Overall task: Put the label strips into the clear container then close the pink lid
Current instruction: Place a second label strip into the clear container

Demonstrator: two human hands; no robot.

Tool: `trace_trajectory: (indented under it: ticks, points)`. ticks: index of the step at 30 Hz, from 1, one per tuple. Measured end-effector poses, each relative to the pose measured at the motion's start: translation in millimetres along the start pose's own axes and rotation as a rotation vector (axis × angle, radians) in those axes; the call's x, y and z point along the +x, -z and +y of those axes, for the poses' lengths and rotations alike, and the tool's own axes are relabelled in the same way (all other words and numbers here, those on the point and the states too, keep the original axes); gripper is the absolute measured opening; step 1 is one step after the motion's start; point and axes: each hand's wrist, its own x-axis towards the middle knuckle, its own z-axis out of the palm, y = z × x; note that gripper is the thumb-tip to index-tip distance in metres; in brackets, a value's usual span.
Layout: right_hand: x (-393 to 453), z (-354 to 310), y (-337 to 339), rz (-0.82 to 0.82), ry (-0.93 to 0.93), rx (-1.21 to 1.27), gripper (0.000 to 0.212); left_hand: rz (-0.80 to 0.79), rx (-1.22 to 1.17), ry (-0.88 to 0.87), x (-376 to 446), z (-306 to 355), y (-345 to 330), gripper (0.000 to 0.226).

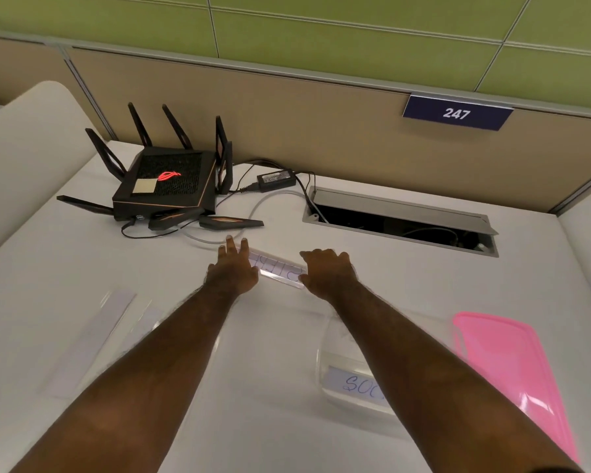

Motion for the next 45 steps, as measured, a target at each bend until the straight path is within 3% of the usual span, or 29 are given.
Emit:
trace_trajectory:
  ticks: [6, 11, 16, 20, 22, 24, 28, 30, 36, 41, 45]
  points:
    - [16.0, -7.8, -12.5, 0.008, -0.049, -0.079, 0.024, -0.018, -0.027, -0.017, 2.5, -1.9, -10.1, 0.075]
    - [18.3, -3.5, -15.3, 0.104, -0.055, -0.032, 0.025, -0.016, -0.155, -0.014, 0.8, 4.9, -5.9, 0.074]
    - [7.1, -4.0, 4.8, 0.250, 0.007, 0.109, 0.025, 0.077, -0.331, 0.126, -12.4, 19.8, 1.6, 0.069]
    - [-17.1, -12.5, 22.0, 0.405, 0.149, 0.255, 0.028, 0.202, -0.645, 0.252, -35.8, 36.9, 7.2, 0.051]
    - [-29.2, -19.8, 29.6, 0.486, 0.235, 0.296, 0.026, 0.190, -1.004, 0.320, -43.0, 42.3, 14.2, 0.025]
    - [-41.0, -24.5, 34.8, 0.515, 0.326, 0.336, 0.025, 0.138, -1.313, 0.407, -50.9, 43.9, 19.3, 0.013]
    - [-68.2, -24.1, 39.1, 0.346, 0.432, 0.419, 0.034, 0.092, -1.627, 0.384, -76.7, 38.2, 26.6, 0.044]
    - [-79.5, -18.4, 38.0, 0.268, 0.414, 0.470, 0.038, 0.063, -1.663, 0.340, -90.4, 34.3, 30.8, 0.047]
    - [-96.2, 6.3, 37.5, 0.059, 0.314, 0.424, 0.079, -0.173, -1.563, 0.225, -126.6, 18.5, 29.0, 0.045]
    - [-110.9, 27.7, 28.7, 0.151, 0.316, 0.324, 0.065, -0.339, -1.442, 0.096, -146.6, 17.6, 28.3, 0.034]
    - [-119.0, 47.1, 30.4, 0.186, 0.276, 0.320, 0.067, -0.498, -1.362, -0.018, -156.4, 22.8, 31.0, 0.029]
